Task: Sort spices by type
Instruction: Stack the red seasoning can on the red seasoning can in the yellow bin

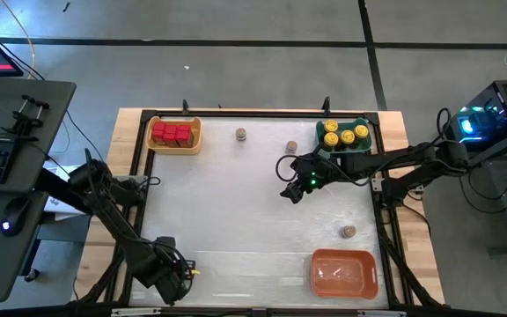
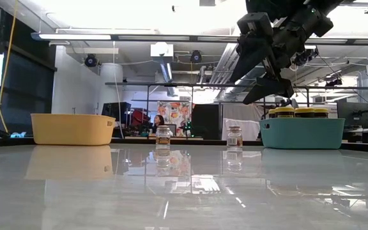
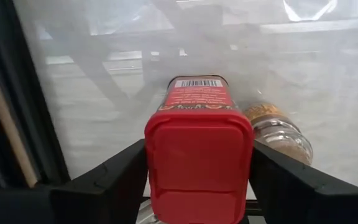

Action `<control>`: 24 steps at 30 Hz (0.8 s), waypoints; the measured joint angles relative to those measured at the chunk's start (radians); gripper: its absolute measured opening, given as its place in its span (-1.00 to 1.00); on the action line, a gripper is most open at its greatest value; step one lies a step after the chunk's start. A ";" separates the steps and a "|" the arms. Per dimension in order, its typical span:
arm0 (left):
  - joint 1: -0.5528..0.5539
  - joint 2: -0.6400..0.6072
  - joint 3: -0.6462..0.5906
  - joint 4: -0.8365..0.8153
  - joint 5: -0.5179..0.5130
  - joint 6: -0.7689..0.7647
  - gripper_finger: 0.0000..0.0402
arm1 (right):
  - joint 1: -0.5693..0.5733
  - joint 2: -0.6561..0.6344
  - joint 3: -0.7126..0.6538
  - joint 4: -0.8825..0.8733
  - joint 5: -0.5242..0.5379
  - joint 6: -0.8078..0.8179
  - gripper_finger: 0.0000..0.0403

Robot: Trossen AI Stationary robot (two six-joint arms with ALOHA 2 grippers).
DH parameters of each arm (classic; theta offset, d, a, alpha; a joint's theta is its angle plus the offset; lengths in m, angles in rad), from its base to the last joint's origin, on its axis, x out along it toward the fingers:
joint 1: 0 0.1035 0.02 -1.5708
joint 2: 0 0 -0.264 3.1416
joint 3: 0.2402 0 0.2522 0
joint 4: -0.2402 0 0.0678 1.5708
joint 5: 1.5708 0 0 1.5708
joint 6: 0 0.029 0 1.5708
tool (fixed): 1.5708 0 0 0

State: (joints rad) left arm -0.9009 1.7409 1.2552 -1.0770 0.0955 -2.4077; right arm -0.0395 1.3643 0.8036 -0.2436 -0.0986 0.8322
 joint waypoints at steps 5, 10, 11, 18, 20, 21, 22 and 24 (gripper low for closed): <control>0.002 0.005 0.000 0.021 0.000 0.000 0.17 | 0.000 0.000 0.000 0.000 0.001 0.000 0.34; 0.003 -0.002 0.000 0.019 -0.001 0.001 0.03 | 0.000 0.000 0.000 0.000 0.017 -0.001 0.34; 0.003 -0.008 0.000 0.015 -0.005 0.001 -0.02 | 0.000 0.000 0.000 0.000 0.017 0.000 0.34; 0.002 -0.135 0.036 -0.276 -0.061 0.002 -0.08 | 0.000 0.000 0.000 0.000 0.017 -0.002 0.34; 0.012 -0.186 0.061 -0.383 -0.107 0.014 -0.08 | 0.000 0.000 0.000 0.000 0.017 -0.003 0.34; 0.023 -0.213 0.071 -0.430 -0.136 0.024 -0.08 | 0.000 0.000 0.000 0.000 0.017 -0.003 0.34; 0.038 -0.244 0.078 -0.475 -0.181 0.032 -0.07 | 0.000 0.000 0.000 0.000 0.017 -0.003 0.34; 0.089 -0.311 0.081 -0.505 -0.307 0.063 -0.04 | 0.000 0.000 0.000 0.000 0.017 -0.009 0.34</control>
State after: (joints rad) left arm -0.8119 1.4295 1.3361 -1.5817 -0.2113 -2.3450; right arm -0.0395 1.3643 0.8036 -0.2436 -0.0814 0.8232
